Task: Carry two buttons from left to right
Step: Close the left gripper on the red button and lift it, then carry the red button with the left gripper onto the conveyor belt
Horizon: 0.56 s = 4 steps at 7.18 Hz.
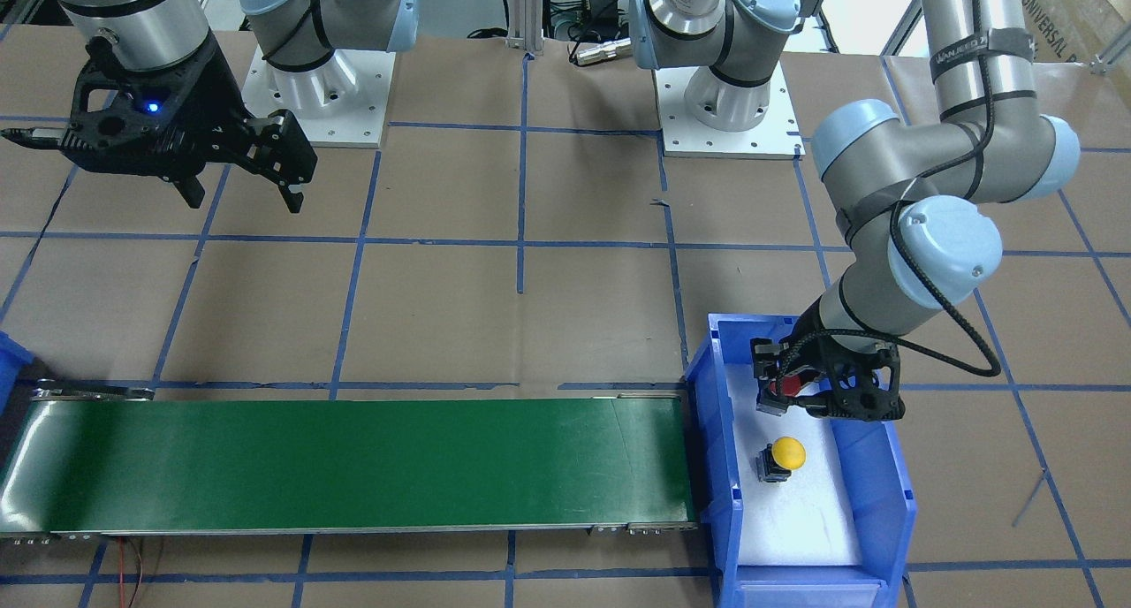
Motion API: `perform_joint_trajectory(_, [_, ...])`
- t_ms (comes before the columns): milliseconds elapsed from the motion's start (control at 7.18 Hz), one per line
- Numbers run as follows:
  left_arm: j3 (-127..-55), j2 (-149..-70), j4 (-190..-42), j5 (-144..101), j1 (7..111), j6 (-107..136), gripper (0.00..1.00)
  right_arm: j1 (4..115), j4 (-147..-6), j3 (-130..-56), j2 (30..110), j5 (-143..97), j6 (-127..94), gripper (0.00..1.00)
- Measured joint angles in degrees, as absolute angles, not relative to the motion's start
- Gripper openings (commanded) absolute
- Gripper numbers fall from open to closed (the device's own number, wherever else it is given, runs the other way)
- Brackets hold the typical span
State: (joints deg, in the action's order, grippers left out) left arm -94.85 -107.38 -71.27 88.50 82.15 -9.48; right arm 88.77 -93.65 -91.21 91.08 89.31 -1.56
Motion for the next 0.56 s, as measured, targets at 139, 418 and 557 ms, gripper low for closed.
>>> perform_joint_trajectory(139, [-92.14, -104.68, -77.74, 88.56, 82.26, -9.35, 0.24, 88.77, -93.6, -91.32, 91.11, 89.32, -1.53, 1.0])
perform_joint_trajectory(418, [-86.35, -102.26, -86.03, 87.43, 83.41, -7.56, 0.24, 88.77, -93.6, -91.68, 91.13, 89.37, -1.5, 1.0])
perform_joint_trajectory(557, [-84.85, -102.56, -86.18, 85.31, 85.09, -4.06, 0.24, 88.77, -93.6, -91.75, 91.16, 89.38, -1.49, 1.0])
